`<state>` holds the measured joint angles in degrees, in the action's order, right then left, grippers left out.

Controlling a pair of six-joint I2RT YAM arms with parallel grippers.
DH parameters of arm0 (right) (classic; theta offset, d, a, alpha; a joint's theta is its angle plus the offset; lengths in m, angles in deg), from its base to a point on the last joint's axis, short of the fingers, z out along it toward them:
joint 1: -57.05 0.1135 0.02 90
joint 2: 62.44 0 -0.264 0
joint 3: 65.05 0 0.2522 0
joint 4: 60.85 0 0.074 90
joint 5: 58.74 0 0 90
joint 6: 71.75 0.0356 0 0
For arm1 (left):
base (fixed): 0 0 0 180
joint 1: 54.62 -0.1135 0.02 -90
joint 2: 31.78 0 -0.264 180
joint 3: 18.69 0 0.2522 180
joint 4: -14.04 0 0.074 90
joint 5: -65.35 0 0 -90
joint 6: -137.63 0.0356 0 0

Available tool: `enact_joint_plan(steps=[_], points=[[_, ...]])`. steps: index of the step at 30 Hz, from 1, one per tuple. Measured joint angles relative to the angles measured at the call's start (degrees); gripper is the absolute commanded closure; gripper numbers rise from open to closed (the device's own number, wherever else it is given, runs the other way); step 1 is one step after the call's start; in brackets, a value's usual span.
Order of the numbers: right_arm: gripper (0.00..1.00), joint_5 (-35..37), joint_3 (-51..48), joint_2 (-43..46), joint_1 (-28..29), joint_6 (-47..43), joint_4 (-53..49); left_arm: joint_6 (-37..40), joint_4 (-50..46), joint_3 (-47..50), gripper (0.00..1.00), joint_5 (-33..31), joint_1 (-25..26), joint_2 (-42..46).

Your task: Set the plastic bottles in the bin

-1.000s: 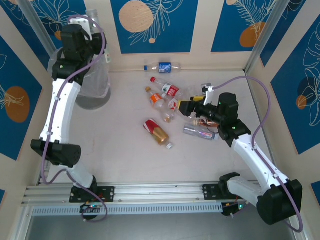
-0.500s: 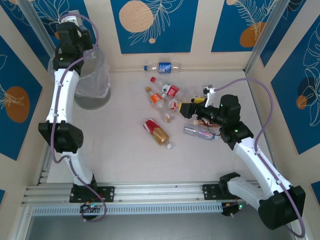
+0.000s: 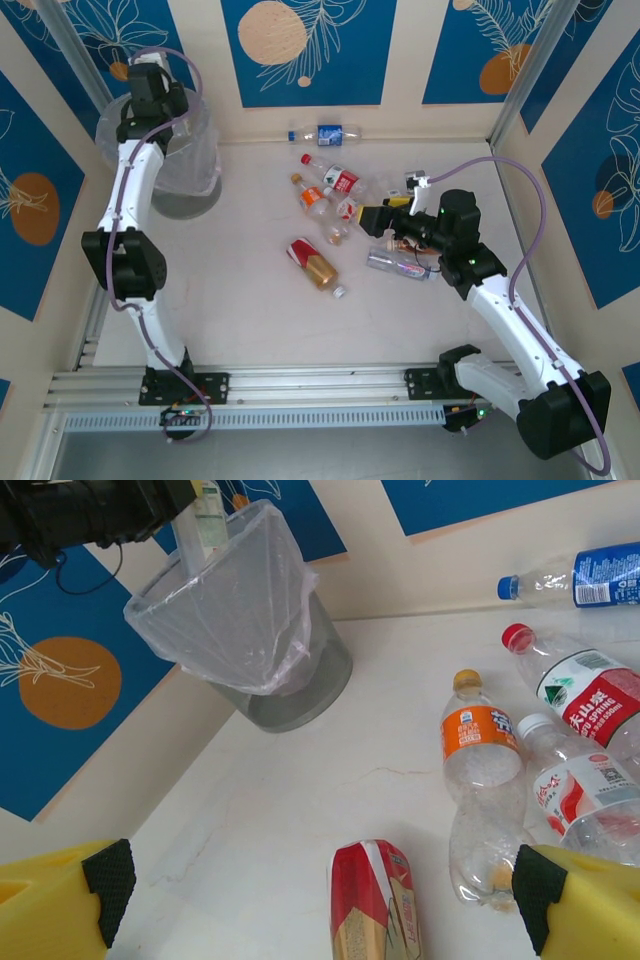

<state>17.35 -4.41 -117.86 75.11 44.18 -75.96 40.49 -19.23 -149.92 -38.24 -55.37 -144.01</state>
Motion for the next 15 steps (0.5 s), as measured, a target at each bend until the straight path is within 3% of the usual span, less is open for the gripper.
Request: enact_joint_plan(steps=[10, 15], points=[[0.01, 0.4, -0.1, 0.0, 0.2, 0.0, -1.6, -2.8, 3.9, 9.5, 0.44, 0.1, -0.8, 0.0], [0.01, 0.5, -0.1, 0.0, 0.4, 0.0, -2.4, -3.1, 4.2, 9.9, 0.33, 0.5, -0.9, 0.0]])
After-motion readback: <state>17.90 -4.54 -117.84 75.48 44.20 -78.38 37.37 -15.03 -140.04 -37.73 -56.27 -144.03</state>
